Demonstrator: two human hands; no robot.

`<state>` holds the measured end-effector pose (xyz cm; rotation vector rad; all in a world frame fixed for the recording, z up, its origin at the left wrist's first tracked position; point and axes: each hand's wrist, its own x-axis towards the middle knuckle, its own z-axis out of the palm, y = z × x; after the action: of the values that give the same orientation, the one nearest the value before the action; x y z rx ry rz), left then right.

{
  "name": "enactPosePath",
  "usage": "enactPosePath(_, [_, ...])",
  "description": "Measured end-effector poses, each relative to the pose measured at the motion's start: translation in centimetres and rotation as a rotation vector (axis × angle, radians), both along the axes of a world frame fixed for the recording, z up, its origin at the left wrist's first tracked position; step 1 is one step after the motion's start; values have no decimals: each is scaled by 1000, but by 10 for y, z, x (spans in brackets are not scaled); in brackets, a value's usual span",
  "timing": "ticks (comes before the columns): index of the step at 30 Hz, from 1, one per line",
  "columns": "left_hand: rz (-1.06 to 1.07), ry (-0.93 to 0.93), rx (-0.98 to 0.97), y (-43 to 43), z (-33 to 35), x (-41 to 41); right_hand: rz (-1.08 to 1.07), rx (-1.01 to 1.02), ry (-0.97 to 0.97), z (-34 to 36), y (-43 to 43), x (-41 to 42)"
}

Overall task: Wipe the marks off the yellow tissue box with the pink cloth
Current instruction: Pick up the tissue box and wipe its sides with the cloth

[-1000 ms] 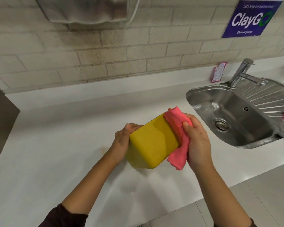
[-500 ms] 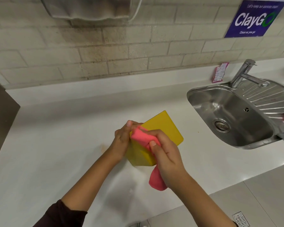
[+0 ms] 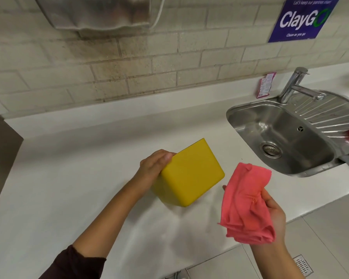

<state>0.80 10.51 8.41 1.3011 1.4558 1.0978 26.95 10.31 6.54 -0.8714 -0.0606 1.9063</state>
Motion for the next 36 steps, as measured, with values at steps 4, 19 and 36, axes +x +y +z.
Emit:
enactPosePath(4, [-177,20,-127,7,16,-7,-42,4,17,3,12,-17])
enactPosePath(19, [-217,113,-358,-10,17,-32,275,195,107,10,3,-40])
enactPosePath(36, [99,498,6,-26,-45,-3,360,-48,52,-23,-15,-32])
